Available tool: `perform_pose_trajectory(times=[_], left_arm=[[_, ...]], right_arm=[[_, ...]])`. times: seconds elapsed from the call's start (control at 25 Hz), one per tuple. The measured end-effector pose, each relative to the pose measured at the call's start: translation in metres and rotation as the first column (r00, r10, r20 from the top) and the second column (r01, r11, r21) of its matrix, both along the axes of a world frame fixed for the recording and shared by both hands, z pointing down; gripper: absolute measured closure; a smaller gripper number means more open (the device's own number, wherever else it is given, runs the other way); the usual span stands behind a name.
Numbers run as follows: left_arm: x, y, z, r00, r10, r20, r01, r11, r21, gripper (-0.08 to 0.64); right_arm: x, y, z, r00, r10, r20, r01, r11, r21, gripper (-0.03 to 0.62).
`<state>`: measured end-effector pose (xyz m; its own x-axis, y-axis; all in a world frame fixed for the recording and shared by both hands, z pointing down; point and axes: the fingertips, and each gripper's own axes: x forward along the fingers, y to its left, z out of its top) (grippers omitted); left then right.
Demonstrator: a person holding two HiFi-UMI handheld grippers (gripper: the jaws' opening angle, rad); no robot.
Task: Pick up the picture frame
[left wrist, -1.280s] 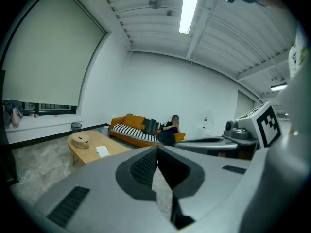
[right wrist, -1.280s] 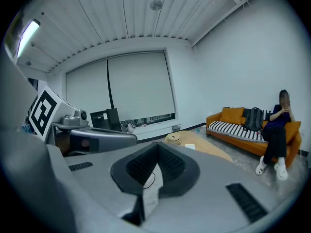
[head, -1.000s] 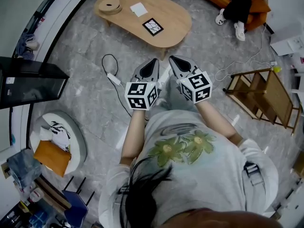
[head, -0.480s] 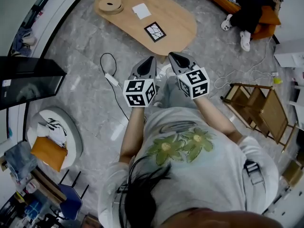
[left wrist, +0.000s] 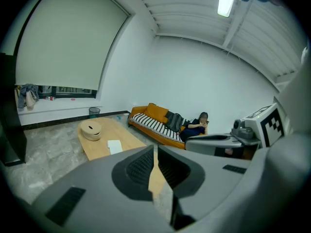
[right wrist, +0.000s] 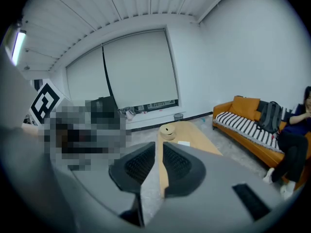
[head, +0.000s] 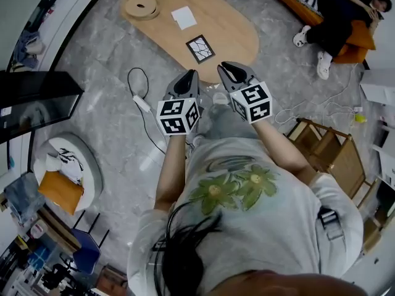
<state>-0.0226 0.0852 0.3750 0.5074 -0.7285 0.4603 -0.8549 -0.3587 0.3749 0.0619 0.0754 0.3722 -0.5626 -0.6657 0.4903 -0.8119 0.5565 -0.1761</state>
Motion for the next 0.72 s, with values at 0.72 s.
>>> perform_pose_trajectory(times=[0.72], left_arm=[[0.004, -0.046, 0.048, 0.98, -0.197, 0.032, 0.2, 0.974, -0.109, 0.403]], right_arm=[[0.014, -0.059, 0.048, 0.992, -0.125, -0.033, 0.121, 0.987, -0.104, 0.489]])
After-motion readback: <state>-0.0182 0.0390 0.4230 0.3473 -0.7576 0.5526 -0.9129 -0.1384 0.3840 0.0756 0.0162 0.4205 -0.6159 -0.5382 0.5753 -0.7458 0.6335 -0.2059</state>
